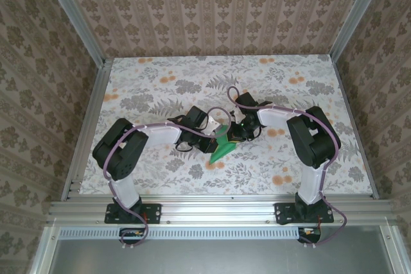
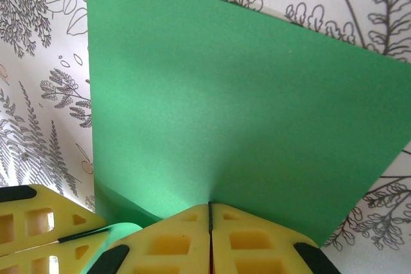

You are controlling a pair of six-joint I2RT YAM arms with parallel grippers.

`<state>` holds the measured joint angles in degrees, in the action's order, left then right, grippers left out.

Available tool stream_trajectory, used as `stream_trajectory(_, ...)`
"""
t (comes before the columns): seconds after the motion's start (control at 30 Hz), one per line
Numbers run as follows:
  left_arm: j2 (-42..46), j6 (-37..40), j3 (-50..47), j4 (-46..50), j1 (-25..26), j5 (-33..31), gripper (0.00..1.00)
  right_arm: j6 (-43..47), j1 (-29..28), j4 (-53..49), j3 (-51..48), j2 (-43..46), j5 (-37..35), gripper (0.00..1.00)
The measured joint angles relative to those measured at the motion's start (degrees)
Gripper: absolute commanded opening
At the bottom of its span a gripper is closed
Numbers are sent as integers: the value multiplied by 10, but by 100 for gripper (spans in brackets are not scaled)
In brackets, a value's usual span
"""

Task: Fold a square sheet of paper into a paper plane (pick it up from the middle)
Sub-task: Third fold the triangle at the center of the table.

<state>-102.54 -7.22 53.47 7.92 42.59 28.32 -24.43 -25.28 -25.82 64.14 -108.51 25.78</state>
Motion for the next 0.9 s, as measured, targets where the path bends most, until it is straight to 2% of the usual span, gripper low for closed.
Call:
stream_trajectory(0.33,-3,-1,0,-7,0,13,6,-10,0,4,-2,0,0,9)
stream_trajectory(0.63,-3,-1,-1,-6,0,-1,5,-11,0,5,-2,0,0,9)
stream_trajectory(0.9,-9,-1,-1,-7,0,0,5,-14,0,7,-2,0,1,14)
